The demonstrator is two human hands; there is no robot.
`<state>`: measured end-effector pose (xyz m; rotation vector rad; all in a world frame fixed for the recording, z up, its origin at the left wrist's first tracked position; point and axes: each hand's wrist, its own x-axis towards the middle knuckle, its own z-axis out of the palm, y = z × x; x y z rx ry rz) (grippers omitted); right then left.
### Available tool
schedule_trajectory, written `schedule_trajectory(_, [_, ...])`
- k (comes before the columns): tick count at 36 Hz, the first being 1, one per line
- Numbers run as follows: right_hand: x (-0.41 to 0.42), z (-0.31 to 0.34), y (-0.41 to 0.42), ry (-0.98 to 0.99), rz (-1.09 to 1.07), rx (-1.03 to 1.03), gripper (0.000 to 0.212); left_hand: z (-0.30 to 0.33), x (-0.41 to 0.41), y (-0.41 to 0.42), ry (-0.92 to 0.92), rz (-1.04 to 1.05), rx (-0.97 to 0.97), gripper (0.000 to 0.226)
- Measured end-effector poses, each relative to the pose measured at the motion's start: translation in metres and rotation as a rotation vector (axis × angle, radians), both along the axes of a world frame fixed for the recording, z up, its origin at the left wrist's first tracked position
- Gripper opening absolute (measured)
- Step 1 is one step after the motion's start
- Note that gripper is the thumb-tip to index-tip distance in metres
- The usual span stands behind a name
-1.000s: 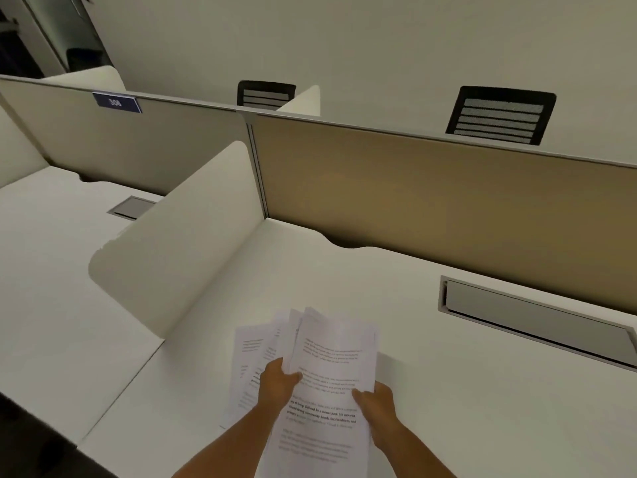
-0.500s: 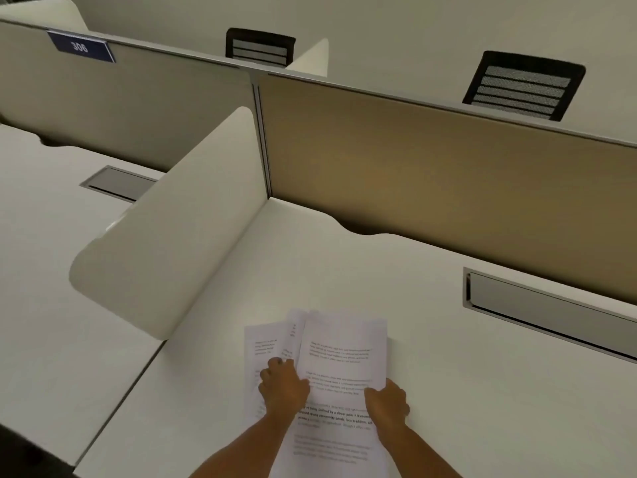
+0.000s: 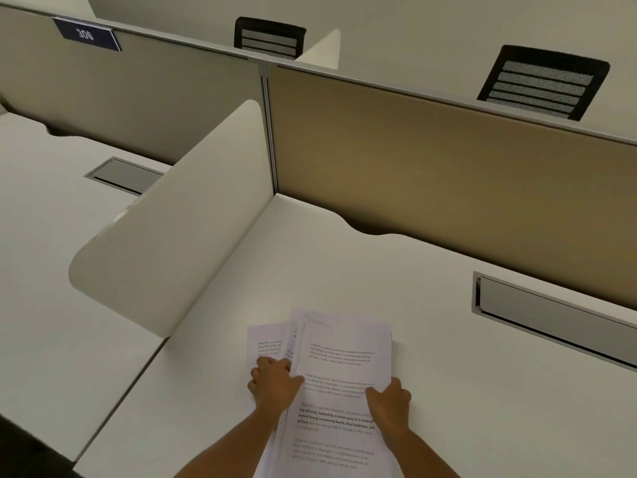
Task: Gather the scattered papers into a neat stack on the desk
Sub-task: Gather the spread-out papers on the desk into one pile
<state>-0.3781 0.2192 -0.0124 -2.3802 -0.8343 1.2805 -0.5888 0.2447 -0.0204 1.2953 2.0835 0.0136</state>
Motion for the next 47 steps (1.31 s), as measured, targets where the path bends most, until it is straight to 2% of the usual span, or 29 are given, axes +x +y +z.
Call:
schedule_trajectory(2, [0.002, -0.001, 0.0, 0.048, -0.034, 0.015, 0.053, -0.001, -0.001, 0.0, -0.073, 0.019, 0.024, 0.045])
schedule_trajectory(5, [0.004, -0.002, -0.001, 0.069, -0.064, 0.023, 0.047, -0.009, -0.002, -0.001, -0.159, 0.042, 0.054, 0.027])
schedule_trajectory(11, [0.007, -0.001, -0.003, 0.237, -0.202, -0.004, 0.042, -0.003, 0.002, -0.006, -0.351, 0.075, 0.105, 0.018])
schedule_trajectory(13, [0.007, 0.002, -0.004, 0.298, -0.231, 0.016, 0.04, 0.005, 0.004, -0.009, -0.412, 0.092, 0.103, 0.022])
schedule_trajectory(18, [0.012, -0.011, -0.004, 0.335, -0.246, 0.023, 0.048, 0.013, 0.001, -0.01, -0.468, 0.222, 0.113, 0.062])
schedule_trajectory(20, [0.015, -0.017, -0.004, 0.378, -0.237, 0.013, 0.044, 0.01, -0.004, -0.008, -0.535, 0.277, 0.074, 0.071])
schedule_trajectory(25, [0.014, -0.002, -0.012, 0.486, -0.255, 0.003, 0.017, -0.003, -0.014, -0.007, -0.708, 0.251, -0.022, 0.054])
schedule_trajectory(31, [0.024, 0.001, -0.019, 0.563, -0.231, 0.002, 0.03, 0.01, -0.013, -0.007, -0.844, 0.112, -0.111, 0.048])
schedule_trajectory(34, [0.032, 0.004, -0.023, 0.562, -0.226, 0.026, 0.028, 0.018, -0.014, -0.008, -0.896, 0.085, -0.125, 0.049])
schedule_trajectory(39, [0.044, 0.01, -0.028, 0.614, -0.242, 0.101, 0.036, 0.031, -0.017, -0.015, -0.969, 0.083, -0.108, 0.047])
schedule_trajectory(42, [0.046, 0.017, -0.031, 0.673, -0.23, 0.159, 0.035, 0.038, -0.019, -0.021, -1.003, 0.085, -0.102, 0.051])
schedule_trajectory(47, [0.04, 0.027, -0.028, 0.672, -0.165, 0.179, 0.031, 0.053, -0.021, -0.035, -1.052, 0.152, -0.052, 0.042])
